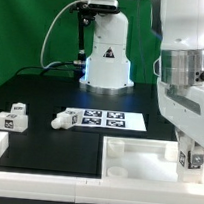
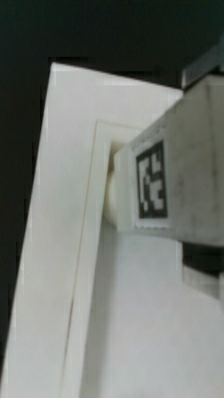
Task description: Assemble one leg
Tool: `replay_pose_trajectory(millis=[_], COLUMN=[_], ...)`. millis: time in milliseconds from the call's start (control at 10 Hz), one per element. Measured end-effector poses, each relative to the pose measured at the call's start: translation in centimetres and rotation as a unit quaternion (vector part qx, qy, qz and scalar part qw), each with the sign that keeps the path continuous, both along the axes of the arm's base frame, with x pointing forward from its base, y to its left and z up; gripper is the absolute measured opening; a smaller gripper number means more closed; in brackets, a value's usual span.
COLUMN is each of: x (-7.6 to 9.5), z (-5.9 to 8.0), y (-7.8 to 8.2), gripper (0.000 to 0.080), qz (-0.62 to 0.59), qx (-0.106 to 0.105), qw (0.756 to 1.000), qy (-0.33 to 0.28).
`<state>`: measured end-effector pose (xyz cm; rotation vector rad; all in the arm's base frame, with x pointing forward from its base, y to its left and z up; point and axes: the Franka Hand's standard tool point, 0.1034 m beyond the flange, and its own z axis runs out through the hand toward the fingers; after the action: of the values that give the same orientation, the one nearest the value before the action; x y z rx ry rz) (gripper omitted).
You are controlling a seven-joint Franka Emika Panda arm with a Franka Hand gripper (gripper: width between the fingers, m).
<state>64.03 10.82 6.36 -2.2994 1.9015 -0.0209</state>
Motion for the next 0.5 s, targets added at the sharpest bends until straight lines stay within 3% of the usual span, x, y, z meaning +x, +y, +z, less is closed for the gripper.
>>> replay_pose_trajectory(millis=[100, 200, 300, 500], x=[-0.03, -0.16, 0.04, -0.13], z=[0.03, 0.23, 0.58, 0.76], y=[0.08, 0.32, 0.24, 0.15], gripper=[0.0288, 0.0511, 0.0621, 0.0644], qz=[0.024, 0.127, 0.218, 0.317], qx=[-0.004, -0.012, -0.015, -0.021], qw=[1.0, 0.992, 0.976, 0.948], qy=[0.0, 0.003, -0.002, -0.013])
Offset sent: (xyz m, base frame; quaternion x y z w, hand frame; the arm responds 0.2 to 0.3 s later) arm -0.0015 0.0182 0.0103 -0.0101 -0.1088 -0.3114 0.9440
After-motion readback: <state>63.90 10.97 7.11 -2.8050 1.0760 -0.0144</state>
